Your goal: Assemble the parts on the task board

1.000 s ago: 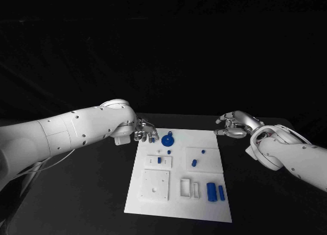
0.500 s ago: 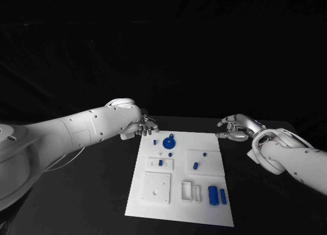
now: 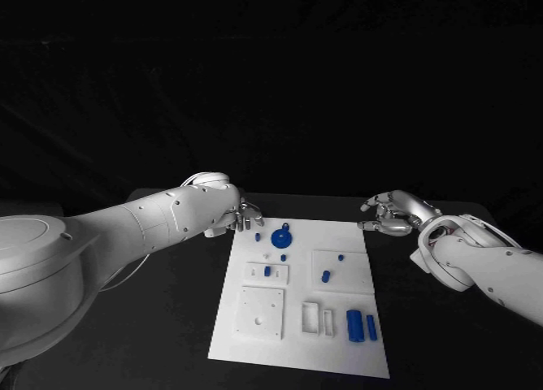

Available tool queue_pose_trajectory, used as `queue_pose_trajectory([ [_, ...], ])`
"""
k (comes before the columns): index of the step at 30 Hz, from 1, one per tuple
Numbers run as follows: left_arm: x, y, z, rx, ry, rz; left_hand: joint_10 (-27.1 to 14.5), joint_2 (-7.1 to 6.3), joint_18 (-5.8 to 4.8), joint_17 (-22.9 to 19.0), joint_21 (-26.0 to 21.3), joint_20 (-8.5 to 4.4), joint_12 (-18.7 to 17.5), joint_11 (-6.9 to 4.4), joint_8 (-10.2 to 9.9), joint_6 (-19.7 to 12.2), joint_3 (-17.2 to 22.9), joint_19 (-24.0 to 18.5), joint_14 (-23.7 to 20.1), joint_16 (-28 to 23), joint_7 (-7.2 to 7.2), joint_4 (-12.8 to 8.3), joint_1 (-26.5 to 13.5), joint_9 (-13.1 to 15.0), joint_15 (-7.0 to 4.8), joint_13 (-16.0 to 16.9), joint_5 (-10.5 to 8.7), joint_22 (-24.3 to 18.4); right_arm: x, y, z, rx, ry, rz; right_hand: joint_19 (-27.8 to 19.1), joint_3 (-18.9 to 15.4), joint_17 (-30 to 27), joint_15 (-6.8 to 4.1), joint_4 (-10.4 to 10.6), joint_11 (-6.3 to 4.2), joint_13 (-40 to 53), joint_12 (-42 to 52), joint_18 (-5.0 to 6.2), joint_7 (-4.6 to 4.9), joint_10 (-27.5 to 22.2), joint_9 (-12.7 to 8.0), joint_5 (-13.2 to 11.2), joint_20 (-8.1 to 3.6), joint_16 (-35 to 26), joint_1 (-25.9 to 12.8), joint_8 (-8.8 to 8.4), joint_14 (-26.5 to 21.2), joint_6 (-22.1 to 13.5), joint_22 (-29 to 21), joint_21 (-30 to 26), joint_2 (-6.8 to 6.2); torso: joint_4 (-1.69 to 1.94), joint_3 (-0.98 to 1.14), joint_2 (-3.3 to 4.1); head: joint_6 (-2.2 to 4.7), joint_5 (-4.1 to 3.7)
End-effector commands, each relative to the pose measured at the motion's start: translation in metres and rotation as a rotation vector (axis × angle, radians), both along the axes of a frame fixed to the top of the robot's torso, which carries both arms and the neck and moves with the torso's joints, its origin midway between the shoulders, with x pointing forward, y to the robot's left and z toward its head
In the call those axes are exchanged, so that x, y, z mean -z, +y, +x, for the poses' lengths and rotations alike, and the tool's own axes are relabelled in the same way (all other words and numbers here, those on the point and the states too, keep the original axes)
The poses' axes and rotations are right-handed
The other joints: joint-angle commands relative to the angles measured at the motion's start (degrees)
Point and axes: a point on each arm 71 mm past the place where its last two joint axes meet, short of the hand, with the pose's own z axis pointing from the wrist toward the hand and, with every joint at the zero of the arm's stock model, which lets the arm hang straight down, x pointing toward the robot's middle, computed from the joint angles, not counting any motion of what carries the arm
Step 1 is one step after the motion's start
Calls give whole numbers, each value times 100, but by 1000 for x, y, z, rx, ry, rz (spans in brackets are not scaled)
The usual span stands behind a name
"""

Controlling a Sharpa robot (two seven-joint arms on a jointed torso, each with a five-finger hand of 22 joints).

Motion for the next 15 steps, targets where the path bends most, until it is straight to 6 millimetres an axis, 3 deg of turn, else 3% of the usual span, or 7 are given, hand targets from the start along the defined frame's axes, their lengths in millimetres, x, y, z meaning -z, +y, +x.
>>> queue_pose_trajectory([
  [1, 6, 0, 1, 23, 18, 2, -23, -47, -65, -2, -22, -482, -36, 39, 14, -40, 3, -30, -8, -32, -8, 43, 13, -8, 56, -10, -13, -6, 0, 3, -1, -12, -5, 2, -16, 26, -9, -11, -23, -2, -7, 31, 388, 42, -37, -8, 23, 9, 21, -4, 17, -40, -7, 8, -32, 48, -1, 0, 4, -4, -3],
  [8, 24, 1, -1, 4, 44, -29, -43, -23, -66, 5, -38, -465, -58, 52, 23, -77, -36, -55, -34, -47, 5, 51, 44, -37, 73, -10, -13, 2, 0, 4, -1, -15, -6, 4, -15, 27, -10, -11, -22, -2, -8, 32, 388, 42, -36, -8, 23, 9, 22, -5, 17, -40, -7, 9, -32, 46, 0, -1, 3, -21, -23],
  [15, 28, 1, 0, -6, 48, -52, -52, -14, -66, 12, -49, -455, -67, 57, 33, -94, -70, -67, -44, -52, 10, 86, 21, -54, 81, -8, -13, 5, 0, 5, -1, -16, -6, 4, -14, 28, -12, -11, -20, -2, -9, 32, 388, 42, -36, -8, 23, 9, 23, -6, 17, -40, -8, 9, -33, 46, -21, -7, 14, -38, -35],
])
